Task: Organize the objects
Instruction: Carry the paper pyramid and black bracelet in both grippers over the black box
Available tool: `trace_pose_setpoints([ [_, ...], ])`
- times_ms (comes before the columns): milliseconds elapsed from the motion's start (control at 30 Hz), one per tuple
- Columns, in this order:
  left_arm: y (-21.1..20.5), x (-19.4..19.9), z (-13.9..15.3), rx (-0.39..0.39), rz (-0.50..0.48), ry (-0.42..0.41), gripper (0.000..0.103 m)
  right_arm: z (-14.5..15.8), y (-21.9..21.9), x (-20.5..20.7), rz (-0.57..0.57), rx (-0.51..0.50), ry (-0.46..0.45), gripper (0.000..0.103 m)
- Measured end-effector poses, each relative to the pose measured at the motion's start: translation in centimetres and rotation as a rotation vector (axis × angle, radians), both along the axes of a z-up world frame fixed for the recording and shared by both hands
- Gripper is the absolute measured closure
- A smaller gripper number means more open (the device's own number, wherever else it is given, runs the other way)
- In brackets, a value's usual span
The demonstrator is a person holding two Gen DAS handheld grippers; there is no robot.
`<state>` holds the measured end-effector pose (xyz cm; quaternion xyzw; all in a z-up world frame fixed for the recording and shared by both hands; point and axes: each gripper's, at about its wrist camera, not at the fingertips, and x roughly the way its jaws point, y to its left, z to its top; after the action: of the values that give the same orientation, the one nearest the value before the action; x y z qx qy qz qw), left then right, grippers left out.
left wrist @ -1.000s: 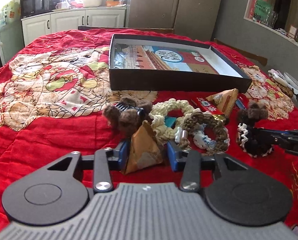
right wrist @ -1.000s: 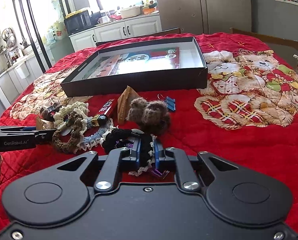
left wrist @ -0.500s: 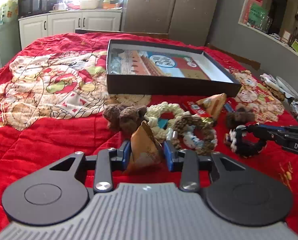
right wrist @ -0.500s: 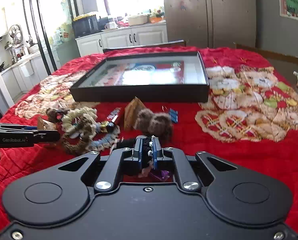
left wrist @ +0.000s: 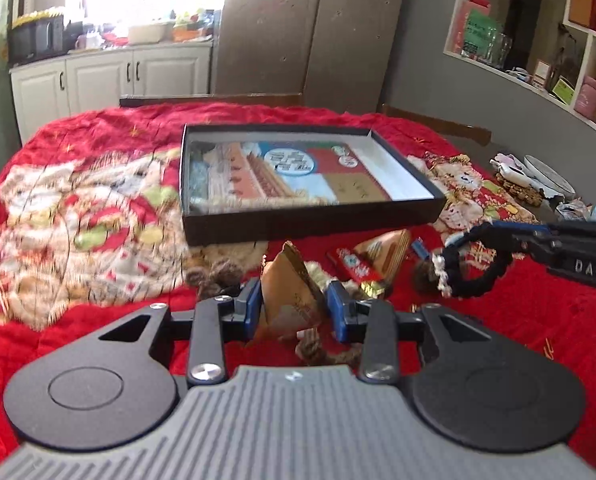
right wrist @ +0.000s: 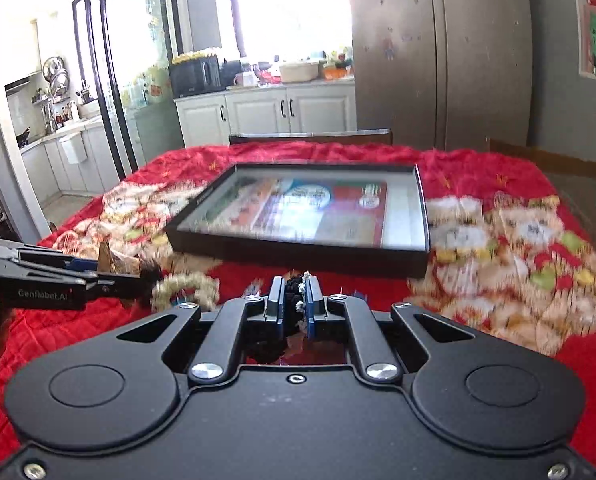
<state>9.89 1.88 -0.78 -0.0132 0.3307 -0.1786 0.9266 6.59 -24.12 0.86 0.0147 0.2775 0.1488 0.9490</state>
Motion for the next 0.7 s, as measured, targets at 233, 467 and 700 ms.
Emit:
trace_pose_setpoints([
  [233, -0.5, 3.1, 1.5, 0.006, -0.001, -0.016, 0.064, 2.5, -0.1, 3.7, -0.002, -0.015, -0.063, 0.093],
  [467, -0.8, 7.7, 2.4, 0.015, 0.024, -0.025, 0.064, 3.5, -0.2, 9.1, -0.001, 0.005, -0.071, 0.093],
  [700, -1.8, 13.0, 2.0, 0.017, 0.056, -0.012, 0.064, 2.3, 0.2, 15.5, -0.020, 0.027, -0.045, 0.093],
])
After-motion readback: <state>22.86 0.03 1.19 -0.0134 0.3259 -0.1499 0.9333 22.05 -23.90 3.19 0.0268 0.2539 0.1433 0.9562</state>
